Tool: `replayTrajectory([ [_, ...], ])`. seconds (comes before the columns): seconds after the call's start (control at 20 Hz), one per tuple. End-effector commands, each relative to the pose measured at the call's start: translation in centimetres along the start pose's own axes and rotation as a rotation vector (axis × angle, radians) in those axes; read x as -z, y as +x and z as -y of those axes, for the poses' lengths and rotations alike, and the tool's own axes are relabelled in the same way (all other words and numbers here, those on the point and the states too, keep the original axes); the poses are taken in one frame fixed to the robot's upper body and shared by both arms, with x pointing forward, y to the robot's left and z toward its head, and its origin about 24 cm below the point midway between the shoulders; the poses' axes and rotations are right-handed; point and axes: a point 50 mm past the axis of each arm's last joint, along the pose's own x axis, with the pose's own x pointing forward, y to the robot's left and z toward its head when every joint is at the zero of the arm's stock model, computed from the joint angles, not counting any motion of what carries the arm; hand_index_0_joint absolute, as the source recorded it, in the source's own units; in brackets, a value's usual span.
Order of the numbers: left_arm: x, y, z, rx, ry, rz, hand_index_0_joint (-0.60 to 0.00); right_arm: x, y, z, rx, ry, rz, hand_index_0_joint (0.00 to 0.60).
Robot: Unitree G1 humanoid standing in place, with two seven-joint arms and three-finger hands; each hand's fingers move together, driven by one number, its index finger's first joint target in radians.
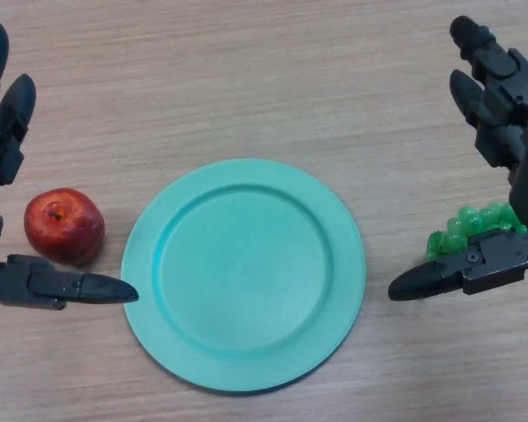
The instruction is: Pick up the green grapes and place it on the plate
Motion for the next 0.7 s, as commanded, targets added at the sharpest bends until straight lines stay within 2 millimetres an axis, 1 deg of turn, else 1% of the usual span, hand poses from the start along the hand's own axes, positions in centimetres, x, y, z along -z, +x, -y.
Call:
replayTrajectory([
  [0.05,-3.4,-0.4,-0.8,-0.028,0.071,0.230,0.000,-2.9,-0.3,0.8,0.027,-0.055,0.214,0.000],
  [0.2,-3.2,-0.8,-0.4,0.014,0.068,0.205,0.000,-3.3,-0.4,0.6,0.023,-0.046,0.224,0.000],
  [0.35,-2.9,-0.9,-0.5,0.019,0.057,0.181,0.000,-3.2,-0.3,0.8,0.026,-0.050,0.224,0.000],
  [0.45,-2.6,-1.0,-0.5,0.017,0.059,0.160,0.000,-2.5,0.2,1.8,0.019,-0.060,0.210,0.000],
  [0.5,-2.7,-1.1,-0.4,0.017,0.065,0.154,0.000,-1.9,0.5,2.9,-0.005,-0.034,0.195,0.000],
  [0.55,-2.7,-1.1,-0.4,0.019,0.067,0.151,0.000,-1.5,0.7,3.4,-0.018,-0.034,0.186,0.000],
  [0.6,-2.7,-1.0,-0.5,0.022,0.063,0.138,0.000,-0.7,1.3,4.7,-0.035,-0.079,0.184,0.000],
  [0.65,-2.8,-1.0,-0.5,0.022,0.060,0.134,0.000,-0.3,1.5,5.2,-0.040,-0.107,0.187,0.000],
  [0.7,-2.9,-0.9,-0.6,0.023,0.060,0.133,0.000,0.6,2.0,6.1,-0.043,-0.173,0.187,0.000],
])
